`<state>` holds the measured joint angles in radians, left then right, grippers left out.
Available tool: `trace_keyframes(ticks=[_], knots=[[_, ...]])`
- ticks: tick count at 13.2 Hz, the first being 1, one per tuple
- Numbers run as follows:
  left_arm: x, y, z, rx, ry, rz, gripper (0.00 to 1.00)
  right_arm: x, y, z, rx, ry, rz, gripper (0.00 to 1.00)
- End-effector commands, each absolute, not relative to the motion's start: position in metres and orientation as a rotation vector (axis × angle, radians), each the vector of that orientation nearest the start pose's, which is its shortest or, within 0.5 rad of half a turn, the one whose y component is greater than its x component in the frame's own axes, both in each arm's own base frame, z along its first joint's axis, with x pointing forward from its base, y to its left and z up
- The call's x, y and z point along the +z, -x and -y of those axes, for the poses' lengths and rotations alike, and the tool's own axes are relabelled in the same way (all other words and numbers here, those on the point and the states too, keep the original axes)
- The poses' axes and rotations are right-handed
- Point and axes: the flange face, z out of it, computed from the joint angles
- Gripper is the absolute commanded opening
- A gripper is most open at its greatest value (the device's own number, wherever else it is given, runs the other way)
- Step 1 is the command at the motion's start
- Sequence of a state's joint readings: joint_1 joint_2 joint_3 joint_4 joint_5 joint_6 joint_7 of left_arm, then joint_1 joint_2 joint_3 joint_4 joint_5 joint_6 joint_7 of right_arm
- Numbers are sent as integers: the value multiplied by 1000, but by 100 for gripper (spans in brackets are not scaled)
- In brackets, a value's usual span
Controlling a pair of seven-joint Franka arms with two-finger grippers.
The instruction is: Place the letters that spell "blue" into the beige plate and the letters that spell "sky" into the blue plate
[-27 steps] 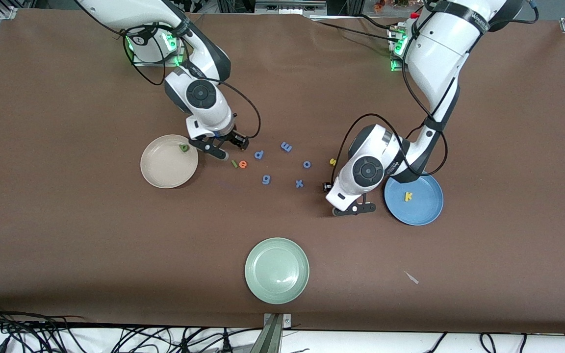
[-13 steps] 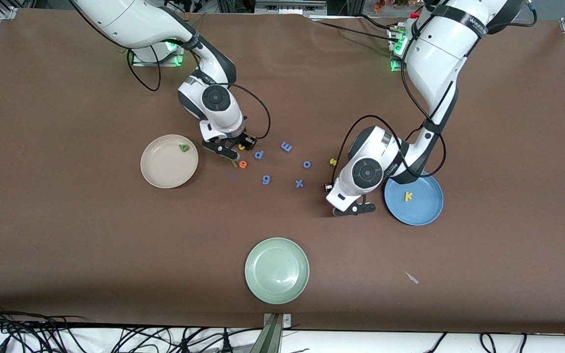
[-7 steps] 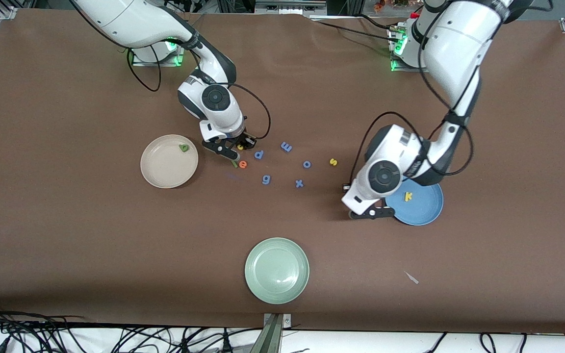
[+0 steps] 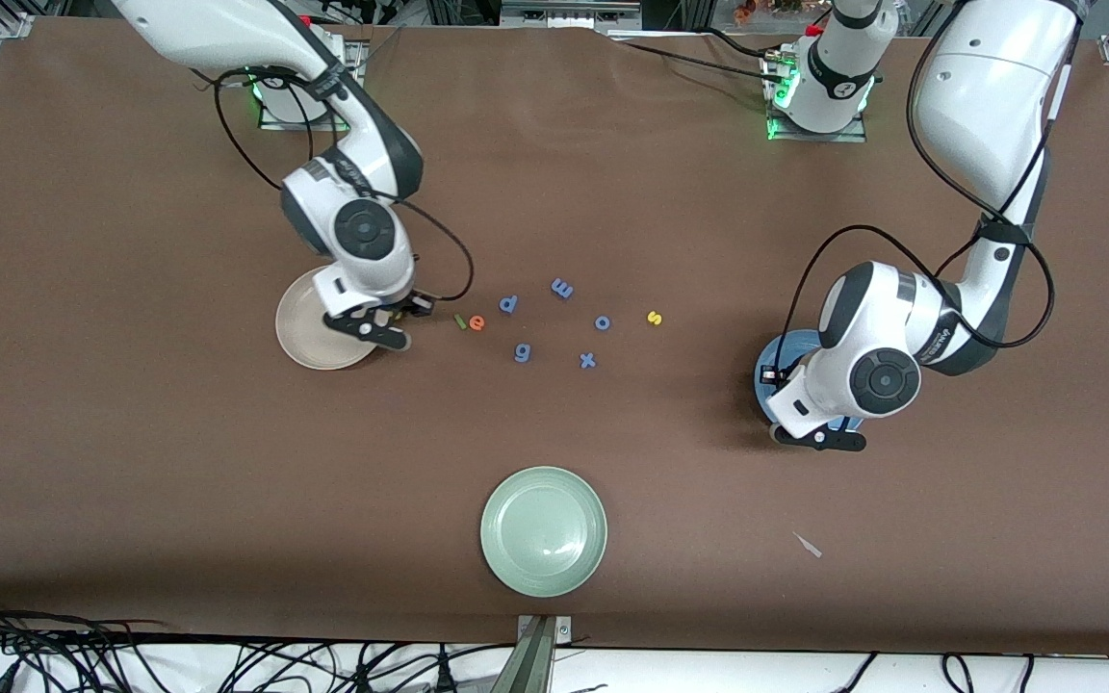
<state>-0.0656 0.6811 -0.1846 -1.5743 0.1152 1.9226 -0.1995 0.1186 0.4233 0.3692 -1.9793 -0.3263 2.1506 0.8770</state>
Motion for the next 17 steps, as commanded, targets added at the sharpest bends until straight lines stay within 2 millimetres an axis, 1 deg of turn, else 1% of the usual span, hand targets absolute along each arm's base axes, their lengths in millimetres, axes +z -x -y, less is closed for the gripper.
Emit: trace_keyframes(ticks=[1, 2, 3, 4, 5, 6, 7, 8, 9, 10, 11, 12, 13, 14, 15, 16, 17], knots=[[204, -645, 145, 509, 3049, -188, 2, 242, -533, -212, 272, 3372, -144, 16], [203, -644, 148, 515, 3054, -190, 2, 238, -530, -205, 277, 3374, -138, 19], [203, -643, 150, 514, 3053, -194, 4, 239, -528, -205, 262, 3371, -138, 25], [201, -643, 150, 519, 3052, -194, 15, 241, -529, -206, 254, 3368, -160, 54], [198, -642, 150, 529, 3052, -194, 66, 240, -530, -206, 253, 3365, -164, 88], [201, -643, 145, 535, 3049, -185, 100, 241, -530, -207, 251, 3363, -166, 91], [208, -643, 147, 539, 3048, -190, 100, 241, -530, -208, 249, 3356, -216, 97], [225, -643, 155, 537, 3041, -186, 100, 242, -530, -211, 243, 3352, -257, 97], [244, -640, 165, 539, 3036, -200, 100, 246, -529, -225, 220, 3339, -283, 97], [256, -632, 185, 546, 3048, -213, 100, 250, -529, -250, 195, 3313, -347, 96], [263, -626, 202, 556, 3070, -145, 100, 250, -529, -275, 176, 3277, -463, 96], [267, -620, 223, 551, 3075, -45, 100, 245, -528, -297, 164, 3230, -568, 96], [266, -612, 242, 555, 3069, 65, 100, 241, -524, -313, 141, 3184, -627, 96], [267, -606, 257, 551, 3073, 129, 100, 237, -524, -319, 126, 3155, -660, 96], [266, -596, 278, 535, 3081, 188, 100, 226, -523, -320, 138, 3145, -665, 96], [261, -590, 289, 507, 3067, 367, 100, 218, -521, -325, 133, 3122, -659, 96], [252, -584, 292, 497, 3034, 520, 100, 216, -522, -327, 120, 3103, -667, 96]])
